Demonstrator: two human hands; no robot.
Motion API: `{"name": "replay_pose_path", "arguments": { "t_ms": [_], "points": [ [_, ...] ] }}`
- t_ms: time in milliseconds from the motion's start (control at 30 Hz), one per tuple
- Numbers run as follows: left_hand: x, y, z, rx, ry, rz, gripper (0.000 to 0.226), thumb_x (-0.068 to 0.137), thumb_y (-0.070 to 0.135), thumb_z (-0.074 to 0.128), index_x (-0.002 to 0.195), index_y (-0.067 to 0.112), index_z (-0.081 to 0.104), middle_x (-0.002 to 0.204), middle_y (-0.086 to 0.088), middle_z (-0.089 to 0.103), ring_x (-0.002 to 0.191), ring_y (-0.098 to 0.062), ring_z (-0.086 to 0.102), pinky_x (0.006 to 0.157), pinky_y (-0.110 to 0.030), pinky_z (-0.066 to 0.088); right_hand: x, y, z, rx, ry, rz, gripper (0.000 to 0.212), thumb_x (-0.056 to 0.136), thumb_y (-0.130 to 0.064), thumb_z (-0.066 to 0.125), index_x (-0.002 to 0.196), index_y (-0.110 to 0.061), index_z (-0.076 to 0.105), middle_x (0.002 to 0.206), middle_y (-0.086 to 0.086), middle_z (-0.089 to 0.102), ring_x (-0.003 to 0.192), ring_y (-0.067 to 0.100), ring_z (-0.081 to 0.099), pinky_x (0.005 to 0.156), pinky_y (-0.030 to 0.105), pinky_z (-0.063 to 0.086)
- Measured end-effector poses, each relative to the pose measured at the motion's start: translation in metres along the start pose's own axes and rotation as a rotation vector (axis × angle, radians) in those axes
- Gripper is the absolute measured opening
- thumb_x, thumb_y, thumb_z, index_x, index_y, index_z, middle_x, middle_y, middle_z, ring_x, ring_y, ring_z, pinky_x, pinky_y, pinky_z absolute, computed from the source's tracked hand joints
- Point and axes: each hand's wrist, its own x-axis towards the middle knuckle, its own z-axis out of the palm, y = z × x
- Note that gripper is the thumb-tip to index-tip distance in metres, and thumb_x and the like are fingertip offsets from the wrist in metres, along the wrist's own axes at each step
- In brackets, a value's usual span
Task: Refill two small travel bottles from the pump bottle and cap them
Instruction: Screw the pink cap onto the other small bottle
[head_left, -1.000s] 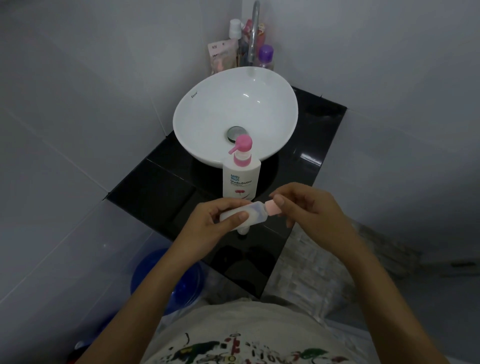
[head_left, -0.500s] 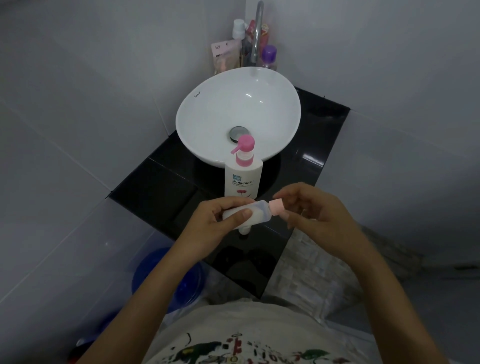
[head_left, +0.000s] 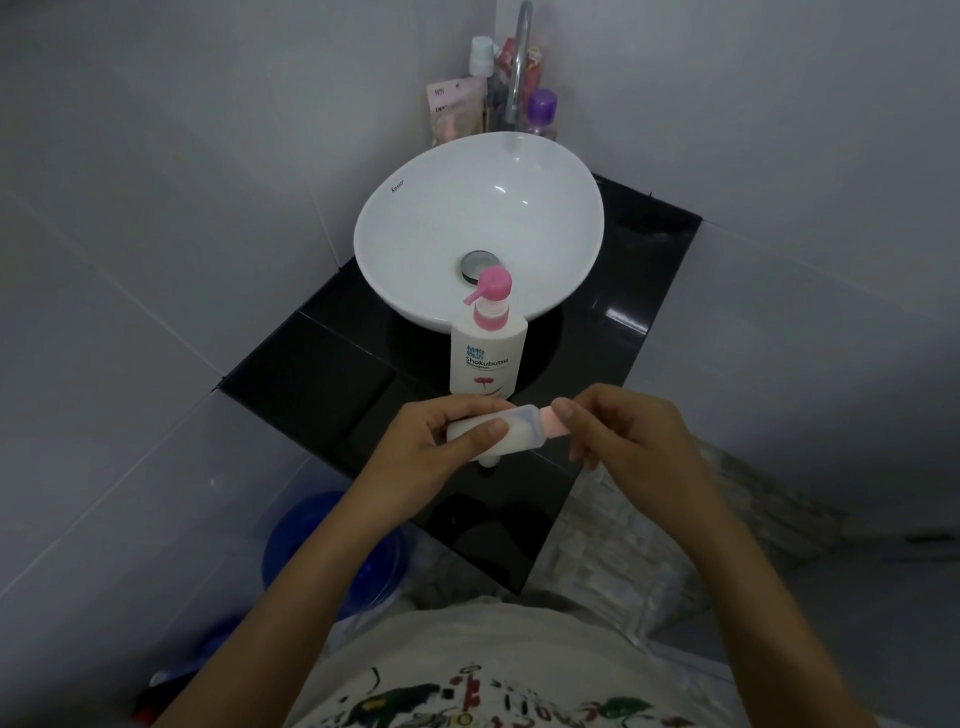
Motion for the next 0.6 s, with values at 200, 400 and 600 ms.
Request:
{"name": "replay_pose_path", "arguments": {
  "t_ms": [200,400,600],
  "points": [
    [-0.0018,0.0016,0.0,0.008,0.009,0.004,0.025,0.086,0.01,0.058,0.109,0.014,0.066,0.108,0.002,0.066,0.093,0.004,0.062,0.07,-0.008,0.049,-0.0031,-0.0011,-0.0073,0.073,-0.079,-0.109,0.025,0.081,-0.027,0.068,0.103,-0.033,0.058,0.087,-0.007,0.065,0.072,0.011,0.062,0.06,0.016,0.049],
    [-0.0034,0.0035,0.0022,0.009,0.003,0.012,0.022,0.086,0.01,0.058,0.106,0.017,0.066,0.105,0.004,0.066,0.092,0.006,0.062,0.07,-0.008,0.049,-0.0025,-0.0019,-0.0013,0.02,-0.008,-0.028,0.025,0.076,-0.057,0.051,0.08,-0.034,0.062,0.071,-0.007,0.066,0.059,0.004,0.06,0.054,0.017,0.049],
    [-0.0041,0.0022,0.0017,-0.004,0.01,-0.004,0.023,0.086,0.011,0.058,0.106,0.017,0.066,0.107,0.002,0.066,0.093,0.002,0.062,0.071,-0.009,0.049,-0.0038,0.0002,-0.0067,0.104,-0.093,-0.084,0.019,0.083,-0.023,0.066,0.101,-0.027,0.063,0.084,-0.005,0.067,0.071,0.011,0.063,0.061,0.015,0.051]
  ]
}}
